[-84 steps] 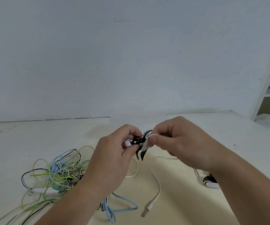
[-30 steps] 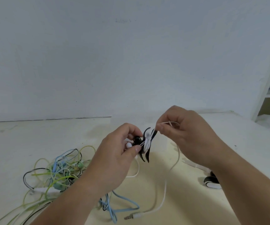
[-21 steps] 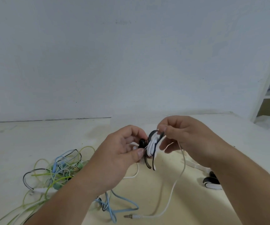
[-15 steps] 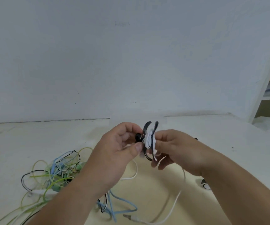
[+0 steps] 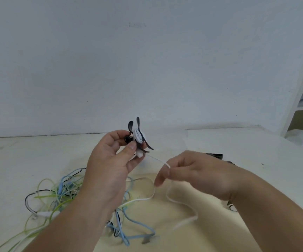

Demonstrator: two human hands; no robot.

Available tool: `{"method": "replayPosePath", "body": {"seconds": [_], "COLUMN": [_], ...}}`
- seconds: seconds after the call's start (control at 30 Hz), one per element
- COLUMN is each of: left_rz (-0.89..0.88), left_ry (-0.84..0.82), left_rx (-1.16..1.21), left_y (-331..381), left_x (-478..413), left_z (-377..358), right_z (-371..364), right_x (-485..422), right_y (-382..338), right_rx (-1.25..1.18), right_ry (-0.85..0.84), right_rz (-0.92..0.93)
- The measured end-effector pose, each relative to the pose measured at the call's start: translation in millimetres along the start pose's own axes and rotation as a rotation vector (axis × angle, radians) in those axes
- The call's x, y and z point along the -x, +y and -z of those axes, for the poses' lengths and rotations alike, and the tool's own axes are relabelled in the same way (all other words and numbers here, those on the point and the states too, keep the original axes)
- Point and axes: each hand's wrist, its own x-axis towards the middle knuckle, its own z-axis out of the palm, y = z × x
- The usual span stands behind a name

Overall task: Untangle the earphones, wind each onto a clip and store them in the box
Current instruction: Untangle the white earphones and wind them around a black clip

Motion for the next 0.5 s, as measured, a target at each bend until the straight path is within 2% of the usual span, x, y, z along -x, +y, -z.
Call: {"method": "replayPosePath", "body": {"seconds": [0.1, 0.2, 0.27, 0.33, 0.43, 0.5], "left_rz": [-0.022, -0.043, -0.065, -0.085, -0.089, -0.066], "left_ry": [0.048, 0.069, 0.084, 0.102, 0.115, 0.103], "left_rx": [-0.031, -0.063, -0.101, -0.138, -0.157, -0.143], "left_y": [-0.4, -1.3, -1.4, -1.9, -2.4, -3.0], "left_x": [-1.4, -2.4, -2.6, -2.9, -3.4, -3.3], "left_z": [0.8, 1.1, 1.7, 2.9, 4.0, 4.2], "right_z": [7.8, 9.9, 10.5, 12.6, 15.2, 15.3], "right_x": [-0.5, -4.0, -5.8, -4.1, 3.2, 7.4], "right_y": [2.0, 5.3, 7.6, 8.1, 3.1, -0.8], "right_rx": [0.013, -0.238, -0.301, -0.257, -0.204, -0.208], "right_ry": [0.191, 0.297, 0.325, 0.274, 0.023, -0.078], "right_rz": [-0.013, -0.021, -0.043, -0.043, 0.05, 0.114]}}
